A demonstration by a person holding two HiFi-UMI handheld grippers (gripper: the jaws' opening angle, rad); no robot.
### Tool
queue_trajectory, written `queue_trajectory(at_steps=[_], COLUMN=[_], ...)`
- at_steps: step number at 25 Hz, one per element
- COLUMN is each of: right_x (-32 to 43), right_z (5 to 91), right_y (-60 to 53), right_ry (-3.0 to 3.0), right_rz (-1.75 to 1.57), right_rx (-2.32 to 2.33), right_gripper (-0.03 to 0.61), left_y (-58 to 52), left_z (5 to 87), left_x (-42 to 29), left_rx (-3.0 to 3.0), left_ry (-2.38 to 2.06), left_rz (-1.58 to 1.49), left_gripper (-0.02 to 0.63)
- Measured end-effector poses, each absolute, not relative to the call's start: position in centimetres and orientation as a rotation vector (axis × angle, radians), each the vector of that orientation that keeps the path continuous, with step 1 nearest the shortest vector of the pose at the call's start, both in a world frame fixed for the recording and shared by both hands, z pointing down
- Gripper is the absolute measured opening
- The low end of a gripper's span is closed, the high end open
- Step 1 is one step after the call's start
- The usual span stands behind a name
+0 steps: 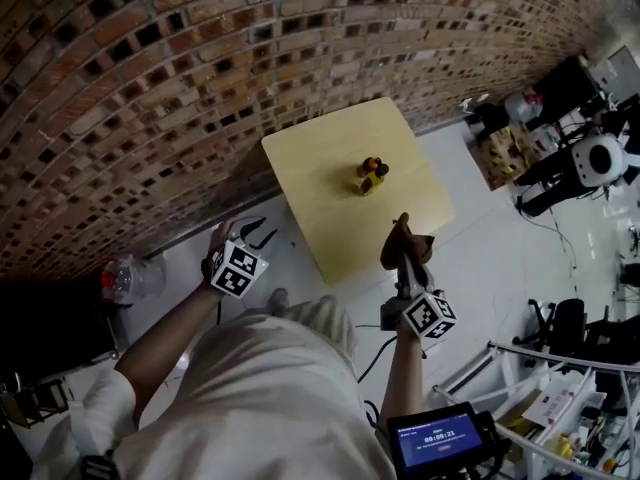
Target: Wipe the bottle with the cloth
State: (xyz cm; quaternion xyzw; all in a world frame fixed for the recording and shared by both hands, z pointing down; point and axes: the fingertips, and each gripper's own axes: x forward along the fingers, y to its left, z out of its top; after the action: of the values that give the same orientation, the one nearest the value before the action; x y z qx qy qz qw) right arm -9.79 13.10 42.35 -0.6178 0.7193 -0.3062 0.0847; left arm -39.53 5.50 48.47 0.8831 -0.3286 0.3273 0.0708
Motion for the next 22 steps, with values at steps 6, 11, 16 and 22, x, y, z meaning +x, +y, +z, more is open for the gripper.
queue_trajectory(at_steps=[6,11,16,22], right_x=[-7.7,-7.1,-5.6,-5.5], right_z=[38.7,34.3,31.4,31.7], right_y=[17.1,23.6,30.8,39.3], right_ry=[2.107,2.097,2.118,2.141], right_rz=[-0.793,-0.705,-0.585,-0.579], right_rx=[-1.903,-1.887,-1.933,-1.904], right_gripper=[0.067,0.067,0.067,0.067], left_y=[7.1,11.5,16.5,25.5], left_z=[48.6,46.8,44.9,45.1], left_x=[-37.2,-33.6,-28.4,-27.5], left_rx=[2.574,2.572,2.630,2.659], left_ry=[-0.944,-0.899,-0.848,-0.807], left_rz=[0.827,0.814,0.764,0.781], left_gripper=[0.161,0.161,0.158,0.153])
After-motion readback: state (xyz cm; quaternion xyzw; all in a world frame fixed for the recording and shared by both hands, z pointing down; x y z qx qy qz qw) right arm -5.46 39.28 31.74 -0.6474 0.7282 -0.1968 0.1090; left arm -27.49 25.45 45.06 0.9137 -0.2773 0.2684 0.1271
